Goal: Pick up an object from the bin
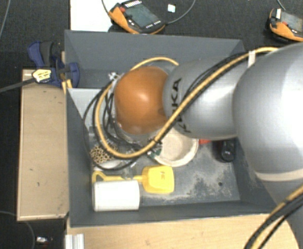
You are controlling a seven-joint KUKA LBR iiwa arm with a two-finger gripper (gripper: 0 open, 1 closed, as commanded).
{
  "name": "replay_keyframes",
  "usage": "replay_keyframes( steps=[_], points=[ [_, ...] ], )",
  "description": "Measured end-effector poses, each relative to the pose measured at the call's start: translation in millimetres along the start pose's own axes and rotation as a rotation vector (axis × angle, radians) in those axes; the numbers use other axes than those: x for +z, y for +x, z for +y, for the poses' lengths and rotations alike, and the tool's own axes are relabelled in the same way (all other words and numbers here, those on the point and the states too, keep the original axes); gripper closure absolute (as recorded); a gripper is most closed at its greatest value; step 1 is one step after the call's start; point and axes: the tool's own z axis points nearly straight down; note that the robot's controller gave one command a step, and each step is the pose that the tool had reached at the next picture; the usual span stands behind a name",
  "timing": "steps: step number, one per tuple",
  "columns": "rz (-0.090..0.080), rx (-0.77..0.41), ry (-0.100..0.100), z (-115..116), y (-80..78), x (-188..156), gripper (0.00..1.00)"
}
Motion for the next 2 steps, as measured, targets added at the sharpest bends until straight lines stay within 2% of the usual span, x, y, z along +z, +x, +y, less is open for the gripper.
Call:
replay_keyframes(
  steps=[1,2],
  points=[
    [0.001,-0.615,0.011,7.7,-31.7,27.9,0.0],
    [0.02,-0.107,0.01,1.3,-30.2,30.9,1.0]
  ],
)
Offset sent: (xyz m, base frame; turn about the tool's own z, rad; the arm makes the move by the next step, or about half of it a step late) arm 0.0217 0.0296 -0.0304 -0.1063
